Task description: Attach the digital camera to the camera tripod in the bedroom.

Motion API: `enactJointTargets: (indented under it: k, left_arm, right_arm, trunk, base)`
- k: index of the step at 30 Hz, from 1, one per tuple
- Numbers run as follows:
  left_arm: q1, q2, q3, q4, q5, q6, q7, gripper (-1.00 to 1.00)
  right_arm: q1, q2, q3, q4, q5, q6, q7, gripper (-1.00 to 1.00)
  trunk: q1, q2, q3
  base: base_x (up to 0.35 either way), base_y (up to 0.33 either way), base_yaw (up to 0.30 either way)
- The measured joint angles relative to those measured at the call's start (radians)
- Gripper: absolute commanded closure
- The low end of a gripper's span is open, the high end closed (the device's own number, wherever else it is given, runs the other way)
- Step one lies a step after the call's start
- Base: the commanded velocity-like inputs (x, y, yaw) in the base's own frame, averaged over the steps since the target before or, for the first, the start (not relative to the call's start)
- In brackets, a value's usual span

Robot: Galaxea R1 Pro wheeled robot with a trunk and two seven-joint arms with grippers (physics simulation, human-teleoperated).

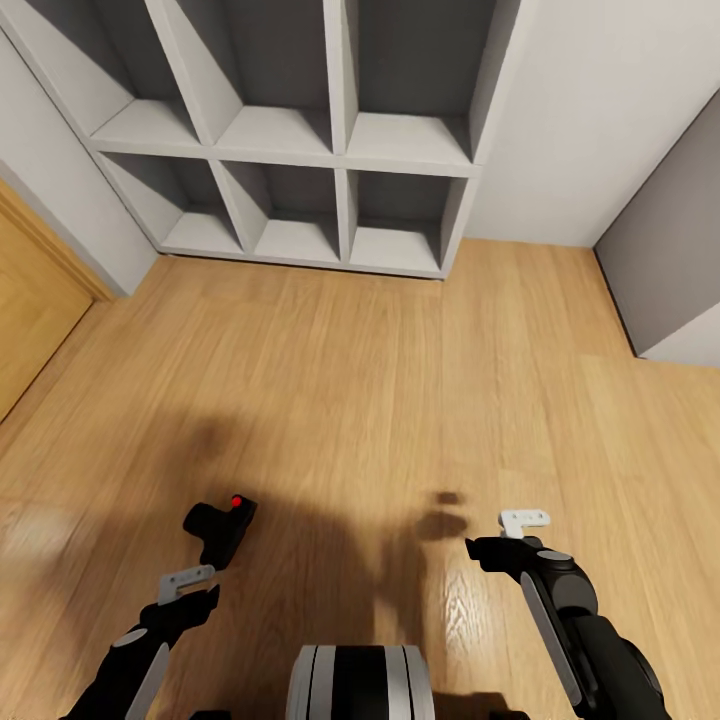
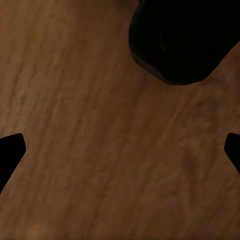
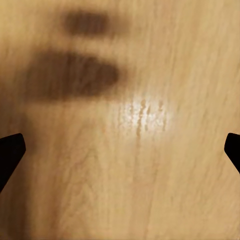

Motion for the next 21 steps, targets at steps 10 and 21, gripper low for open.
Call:
enactJointTargets:
  k: [10,21]
  left_arm:
    - [0.000,-0.001,0.000,-0.002,-0.001,0.000,0.001,-1.00]
    - [0.000,-0.002,0.001,-0.005,-0.001,0.001,0.002,-1.00]
  right_arm:
    - [0.000,0.000,-0.001,-0.003,0.000,0.002,0.000,-1.00]
    - [0.000,0.001,-0.003,-0.006,-0.001,-0.001,0.000,-1.00]
  trunk:
    - [0.002,-0.001,-0.019]
    - [0.004,-0.002,-0.039]
  base:
    - [0.000,0.000,0.000]
    - [0.000,0.000,0.000]
